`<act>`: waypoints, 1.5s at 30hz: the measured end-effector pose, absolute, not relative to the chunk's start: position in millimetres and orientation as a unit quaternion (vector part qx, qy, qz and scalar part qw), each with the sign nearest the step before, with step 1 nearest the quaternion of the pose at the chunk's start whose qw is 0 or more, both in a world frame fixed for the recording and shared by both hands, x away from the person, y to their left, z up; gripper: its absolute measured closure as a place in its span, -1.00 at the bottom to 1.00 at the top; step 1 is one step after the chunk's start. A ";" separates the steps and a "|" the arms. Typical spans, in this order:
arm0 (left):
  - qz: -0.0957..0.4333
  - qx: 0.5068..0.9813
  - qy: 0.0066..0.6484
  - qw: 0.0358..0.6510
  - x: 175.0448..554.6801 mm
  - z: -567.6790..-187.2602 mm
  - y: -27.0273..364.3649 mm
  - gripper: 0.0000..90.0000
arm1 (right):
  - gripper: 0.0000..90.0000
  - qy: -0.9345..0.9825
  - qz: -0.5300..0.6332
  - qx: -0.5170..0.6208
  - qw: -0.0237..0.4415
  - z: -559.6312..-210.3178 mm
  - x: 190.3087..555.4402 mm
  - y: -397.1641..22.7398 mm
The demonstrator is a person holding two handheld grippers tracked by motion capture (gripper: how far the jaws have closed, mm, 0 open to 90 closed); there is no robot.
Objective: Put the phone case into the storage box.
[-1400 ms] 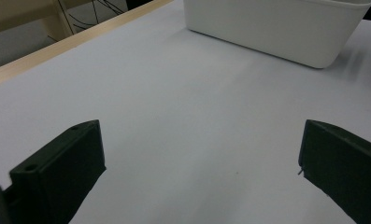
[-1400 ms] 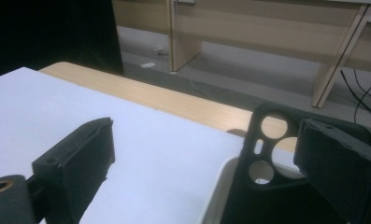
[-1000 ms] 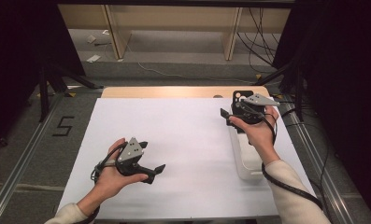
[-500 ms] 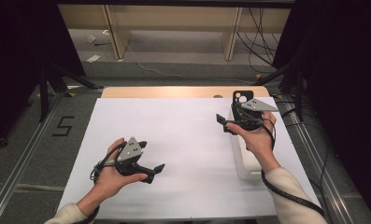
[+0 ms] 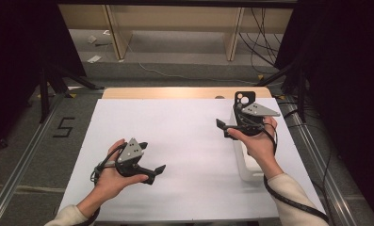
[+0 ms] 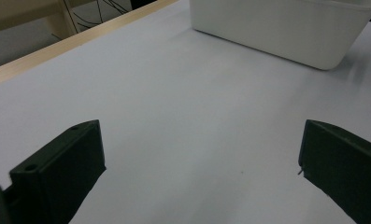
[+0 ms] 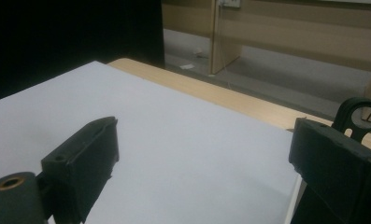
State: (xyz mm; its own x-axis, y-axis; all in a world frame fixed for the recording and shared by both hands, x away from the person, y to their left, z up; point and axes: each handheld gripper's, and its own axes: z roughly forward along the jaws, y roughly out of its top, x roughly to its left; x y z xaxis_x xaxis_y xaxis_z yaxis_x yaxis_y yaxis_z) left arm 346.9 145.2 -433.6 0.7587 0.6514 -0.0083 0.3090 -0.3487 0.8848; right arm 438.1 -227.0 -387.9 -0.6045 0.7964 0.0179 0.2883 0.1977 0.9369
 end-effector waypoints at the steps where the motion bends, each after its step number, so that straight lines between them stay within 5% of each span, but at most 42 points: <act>1: 0.176 0.802 0.299 0.486 346.9 -433.6 145.2 -1.00 | -0.78 0.734 0.514 0.369 0.245 -387.9 437.2 -226.8; 45: 0.175 0.800 0.302 0.488 346.9 -433.0 145.7 -1.00 | -0.72 0.752 0.528 0.332 0.214 -390.8 408.3 -220.1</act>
